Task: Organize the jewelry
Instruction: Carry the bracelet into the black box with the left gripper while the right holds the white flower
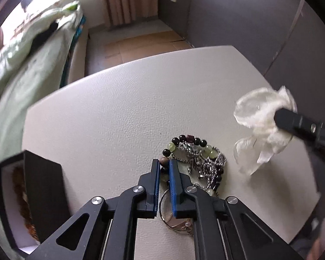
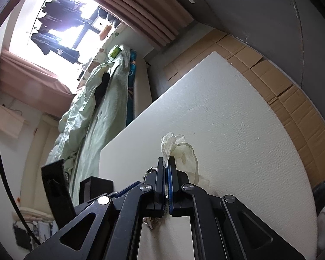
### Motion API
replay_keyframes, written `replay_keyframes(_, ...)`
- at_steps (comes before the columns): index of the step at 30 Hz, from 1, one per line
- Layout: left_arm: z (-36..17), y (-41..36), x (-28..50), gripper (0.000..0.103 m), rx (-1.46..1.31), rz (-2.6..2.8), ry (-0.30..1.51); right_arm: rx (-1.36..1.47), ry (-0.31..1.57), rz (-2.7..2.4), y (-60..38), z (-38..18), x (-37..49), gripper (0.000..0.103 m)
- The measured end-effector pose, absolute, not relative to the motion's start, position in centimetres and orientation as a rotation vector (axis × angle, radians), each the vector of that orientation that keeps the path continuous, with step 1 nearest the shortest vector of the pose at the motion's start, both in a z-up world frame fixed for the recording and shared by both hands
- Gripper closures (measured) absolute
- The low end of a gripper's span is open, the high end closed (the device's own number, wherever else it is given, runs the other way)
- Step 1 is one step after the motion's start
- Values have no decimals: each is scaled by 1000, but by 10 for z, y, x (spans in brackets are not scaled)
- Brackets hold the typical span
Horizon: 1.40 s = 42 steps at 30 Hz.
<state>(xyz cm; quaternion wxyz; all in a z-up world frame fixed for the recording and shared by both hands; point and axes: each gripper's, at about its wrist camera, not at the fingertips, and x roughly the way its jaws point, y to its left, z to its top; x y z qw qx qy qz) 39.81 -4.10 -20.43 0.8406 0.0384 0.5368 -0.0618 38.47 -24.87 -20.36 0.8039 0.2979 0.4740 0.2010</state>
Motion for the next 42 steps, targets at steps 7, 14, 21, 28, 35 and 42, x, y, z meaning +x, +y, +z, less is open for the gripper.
replay_keyframes(7,-180,-31,389,94,36,-179,1085,642,994,446,-249,-197,382,99)
replay_keyframes(14,-124,-20,381,94,22,-189,989,658,958,474,-247,-192,381,99)
replay_keyframes(21,-74,-1,366,94,23,-165,897,668,921,506,-241,-183,376,99)
replay_keyframes(28,-44,28,348,94,0,-124,849,662,873,567,-228,-170,368,99)
replay_keyframes(35,-42,65,338,94,-23,-72,846,642,835,631,-207,-158,359,99)
replay_keyframes(42,-59,91,328,94,-59,-37,873,593,819,700,-175,-145,350,99)
